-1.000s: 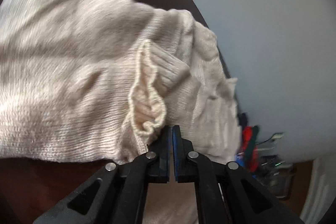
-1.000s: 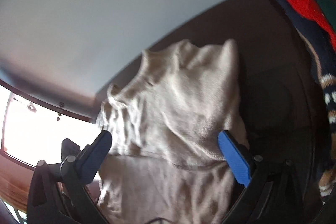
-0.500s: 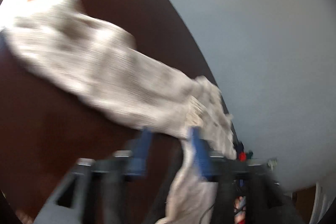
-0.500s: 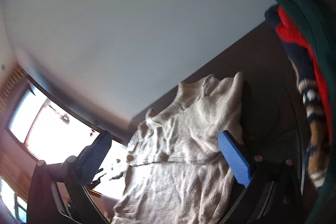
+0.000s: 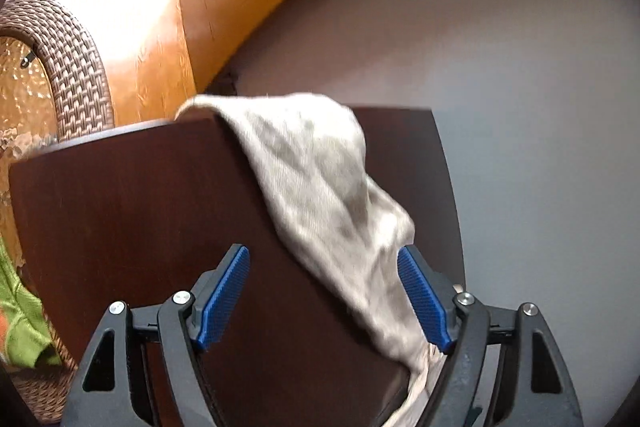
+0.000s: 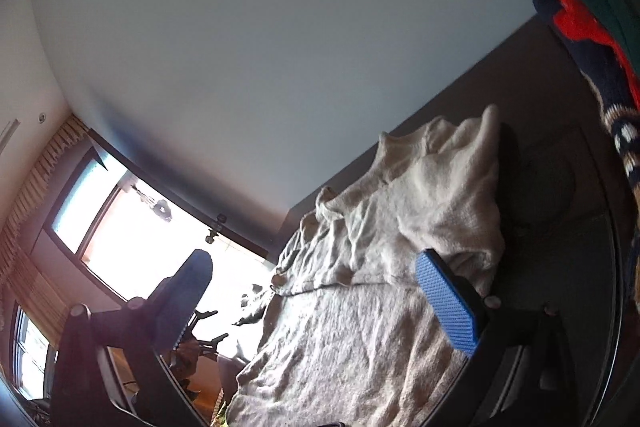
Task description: Fold clothes
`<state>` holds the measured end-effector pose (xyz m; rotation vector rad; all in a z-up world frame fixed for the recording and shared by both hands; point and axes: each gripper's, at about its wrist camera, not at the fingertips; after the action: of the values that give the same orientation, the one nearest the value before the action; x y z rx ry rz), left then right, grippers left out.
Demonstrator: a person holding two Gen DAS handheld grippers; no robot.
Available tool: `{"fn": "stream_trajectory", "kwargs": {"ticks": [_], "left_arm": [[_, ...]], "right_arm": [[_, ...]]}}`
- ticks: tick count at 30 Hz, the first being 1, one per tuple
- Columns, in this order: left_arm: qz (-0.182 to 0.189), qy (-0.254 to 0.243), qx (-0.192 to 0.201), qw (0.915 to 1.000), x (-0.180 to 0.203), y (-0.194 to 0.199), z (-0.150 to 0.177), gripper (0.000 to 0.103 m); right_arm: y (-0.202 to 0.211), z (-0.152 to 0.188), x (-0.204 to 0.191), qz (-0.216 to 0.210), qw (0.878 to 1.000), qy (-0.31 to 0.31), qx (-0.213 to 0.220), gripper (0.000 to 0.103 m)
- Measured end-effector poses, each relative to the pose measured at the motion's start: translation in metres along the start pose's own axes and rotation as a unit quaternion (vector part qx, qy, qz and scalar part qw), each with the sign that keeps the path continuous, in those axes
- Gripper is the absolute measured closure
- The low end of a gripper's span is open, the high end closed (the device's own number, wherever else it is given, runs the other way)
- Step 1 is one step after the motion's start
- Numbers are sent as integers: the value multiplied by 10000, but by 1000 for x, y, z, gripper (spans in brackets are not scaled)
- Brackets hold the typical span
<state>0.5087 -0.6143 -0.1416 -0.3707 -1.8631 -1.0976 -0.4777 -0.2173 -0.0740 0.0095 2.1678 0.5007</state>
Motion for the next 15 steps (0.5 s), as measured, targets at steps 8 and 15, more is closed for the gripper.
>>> {"fn": "stream_trajectory", "kwargs": {"ticks": [8, 15], "left_arm": [[-208, 179, 335, 9991, -10, -7, -25, 34], [-202, 240, 436, 9986, -14, -18, -40, 57]], "right_arm": [[-3, -2, 11, 88, 9996, -243, -64, 0], [-13, 0, 13, 259, 9991, -219, -265, 0]]}}
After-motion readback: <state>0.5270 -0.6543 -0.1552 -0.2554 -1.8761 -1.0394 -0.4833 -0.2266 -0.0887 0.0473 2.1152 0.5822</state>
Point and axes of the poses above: each gripper's, at about its wrist camera, not at the fingertips, and y roughly against the way its jaws point, x to its right, z to its underside, and after that the axes turned 11 degrees about z, right-handed
